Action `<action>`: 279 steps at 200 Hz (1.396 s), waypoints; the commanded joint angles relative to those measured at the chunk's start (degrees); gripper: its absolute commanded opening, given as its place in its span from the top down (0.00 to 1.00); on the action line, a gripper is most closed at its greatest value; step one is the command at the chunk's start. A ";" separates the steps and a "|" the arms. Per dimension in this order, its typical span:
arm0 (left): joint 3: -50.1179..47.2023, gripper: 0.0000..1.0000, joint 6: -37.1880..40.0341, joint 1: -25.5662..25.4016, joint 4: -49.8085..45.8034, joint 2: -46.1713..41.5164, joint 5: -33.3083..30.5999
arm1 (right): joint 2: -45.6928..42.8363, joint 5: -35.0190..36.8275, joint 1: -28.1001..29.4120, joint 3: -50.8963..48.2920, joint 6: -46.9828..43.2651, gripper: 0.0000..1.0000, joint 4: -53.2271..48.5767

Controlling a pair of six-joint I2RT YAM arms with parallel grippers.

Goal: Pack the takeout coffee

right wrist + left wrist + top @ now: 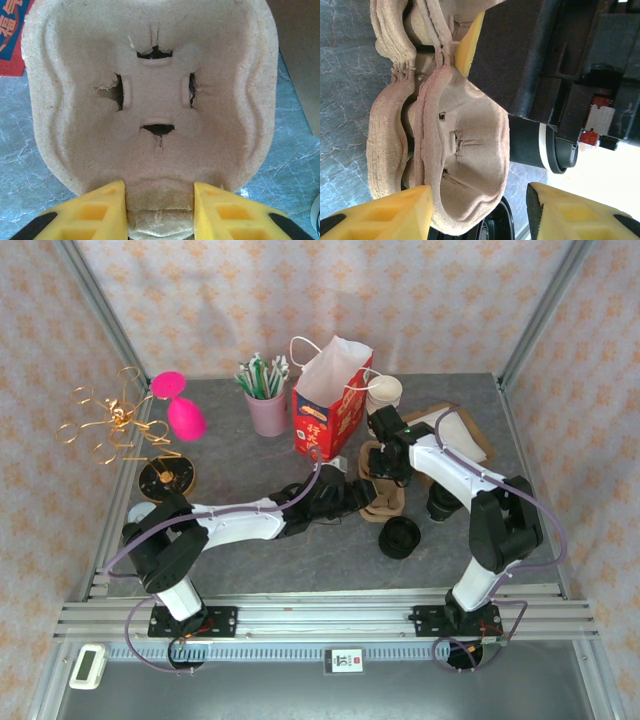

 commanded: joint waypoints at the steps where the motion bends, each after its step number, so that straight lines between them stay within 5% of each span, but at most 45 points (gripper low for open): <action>1: 1.73 0.47 -1.17 0.67 -1.72 1.02 -0.12 | -0.40 1.12 -0.09 1.56 0.78 0.67 0.30; 78: 1.33 0.44 -1.95 0.86 -3.35 0.42 -1.71 | -0.31 2.01 -0.32 1.94 0.62 0.67 -0.03; 101: 0.86 0.44 -4.23 0.39 5.11 1.15 0.76 | 0.12 0.60 -0.35 1.80 0.68 0.68 0.81; 129: 4.85 0.44 -1.70 0.35 -1.43 2.65 0.09 | -0.01 0.19 -0.28 2.05 0.80 0.69 0.80; 279: -0.78 0.44 -5.08 1.26 2.96 3.04 0.22 | -2.85 -5.70 -3.49 0.02 1.63 0.71 1.78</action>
